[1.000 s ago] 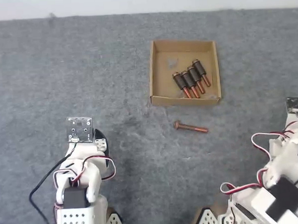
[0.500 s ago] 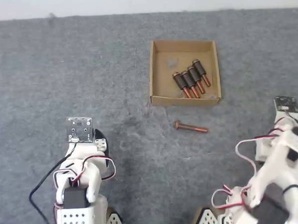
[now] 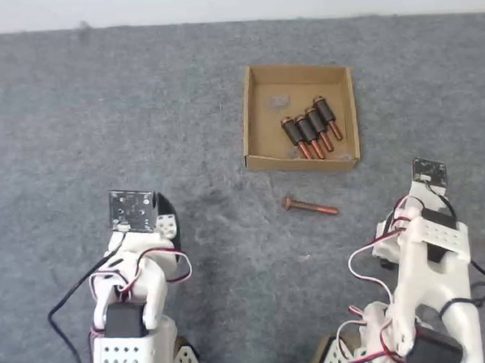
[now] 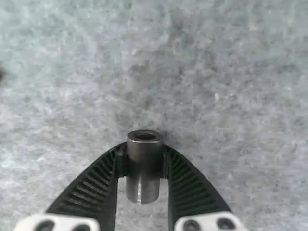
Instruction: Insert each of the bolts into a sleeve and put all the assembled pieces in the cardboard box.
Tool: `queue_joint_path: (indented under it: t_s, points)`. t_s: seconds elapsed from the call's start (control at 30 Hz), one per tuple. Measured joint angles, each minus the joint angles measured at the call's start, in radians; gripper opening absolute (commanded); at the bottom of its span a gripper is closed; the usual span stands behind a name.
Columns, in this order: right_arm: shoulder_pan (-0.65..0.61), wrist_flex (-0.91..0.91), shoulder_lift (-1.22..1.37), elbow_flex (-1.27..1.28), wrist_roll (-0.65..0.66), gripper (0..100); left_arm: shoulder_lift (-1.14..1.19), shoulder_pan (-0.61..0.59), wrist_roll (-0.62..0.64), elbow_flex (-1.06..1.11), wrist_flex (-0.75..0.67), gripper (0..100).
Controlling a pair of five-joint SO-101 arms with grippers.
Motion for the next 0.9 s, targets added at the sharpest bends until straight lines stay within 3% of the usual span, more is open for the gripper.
queue_joint_path:
  t_s: [0.13, 0.33, 0.6, 0.9]
  points:
    - [-0.003, -0.029, 0.000, 0.000, 0.000, 0.6, 0.043, 0.066, 0.075, -0.115, 0.003, 1]
    - [-0.005, -0.037, 0.000, 0.015, 0.000, 0.6, 0.334, 0.184, 0.176, -0.411, 0.112, 1]
    - [-0.005, -0.037, 0.000, 0.015, 0.000, 0.6, 0.750, 0.451, 0.344, -0.644, 0.180, 1]
    - [-0.005, -0.037, 0.000, 0.015, 0.000, 0.6, 1.117, 0.715, 0.574, -0.683, -0.046, 1]
